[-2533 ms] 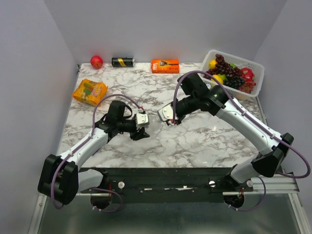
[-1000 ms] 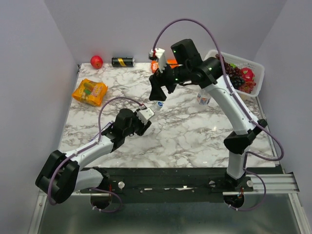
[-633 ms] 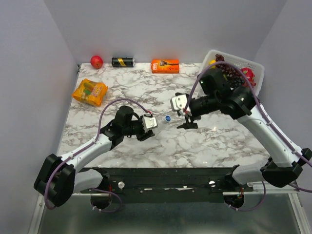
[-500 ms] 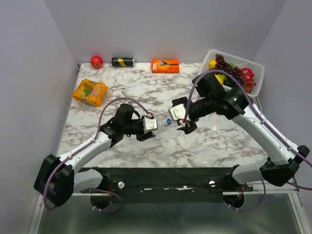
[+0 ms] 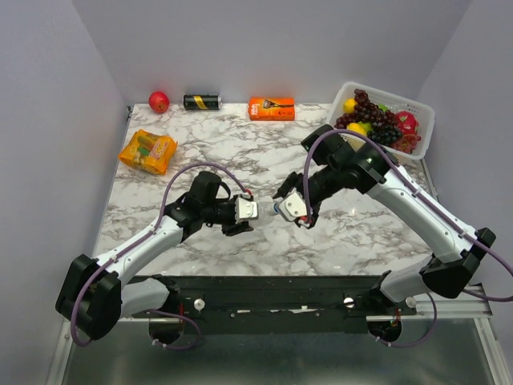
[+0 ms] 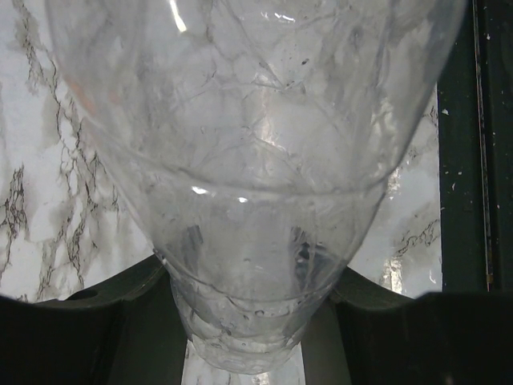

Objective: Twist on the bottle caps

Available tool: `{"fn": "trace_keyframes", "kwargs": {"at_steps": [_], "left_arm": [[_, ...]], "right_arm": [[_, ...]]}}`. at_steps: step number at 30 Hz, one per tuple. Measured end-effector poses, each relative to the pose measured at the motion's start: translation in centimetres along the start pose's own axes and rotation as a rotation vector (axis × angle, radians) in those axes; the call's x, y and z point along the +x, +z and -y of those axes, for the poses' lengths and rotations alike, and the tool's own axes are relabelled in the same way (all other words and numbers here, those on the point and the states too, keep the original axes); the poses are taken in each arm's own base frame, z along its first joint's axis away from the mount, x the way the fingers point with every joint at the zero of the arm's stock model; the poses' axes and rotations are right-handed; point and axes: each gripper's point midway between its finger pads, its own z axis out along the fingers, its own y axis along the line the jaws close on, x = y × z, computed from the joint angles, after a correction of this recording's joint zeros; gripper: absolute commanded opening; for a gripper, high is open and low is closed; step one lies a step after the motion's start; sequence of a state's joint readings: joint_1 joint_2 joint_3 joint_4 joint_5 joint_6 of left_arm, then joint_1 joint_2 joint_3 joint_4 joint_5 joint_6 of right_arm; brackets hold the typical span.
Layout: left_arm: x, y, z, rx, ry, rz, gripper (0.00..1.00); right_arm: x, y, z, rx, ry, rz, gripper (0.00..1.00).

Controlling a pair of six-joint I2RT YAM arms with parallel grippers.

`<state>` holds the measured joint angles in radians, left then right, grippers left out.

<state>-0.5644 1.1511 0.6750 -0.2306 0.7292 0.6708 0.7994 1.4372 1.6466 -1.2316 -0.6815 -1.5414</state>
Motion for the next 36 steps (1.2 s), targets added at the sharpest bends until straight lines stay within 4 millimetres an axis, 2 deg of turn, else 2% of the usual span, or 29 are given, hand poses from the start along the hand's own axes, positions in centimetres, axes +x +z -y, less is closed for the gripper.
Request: {"fn": "trace_keyframes", "kwargs": {"at_steps": [8,21,29,32,36], "left_arm": [[0.0,0.0,0.0,0.001,0.000,0.000,0.00],[0.0,0.0,0.0,0.000,-0.003,0.001,0.00],[0.3,0.0,-0.4,-0.040,-0.064,-0.006,0.00],[1.2,-0.1,-1.3,-0.136,-0.130,-0.019,0.00],[2.4,-1.1,-3.0,-0.334,-0.191,-0.039,0.00]], "right_arm": [[0.4,0.9,-0.8,-0.055,-0.008,0.013,0.61],[0.2,1.6,0.1,-0.044,0.031,0.041,0.36],[1.0,1.8,1.1,0.000,0.298,0.004,0.27],[2.5,2.2,1.9,0.050,0.468,-0.035,0.24],[4.5,2.9,3.9,0.123,0.785,-0.033,0.22]]}}
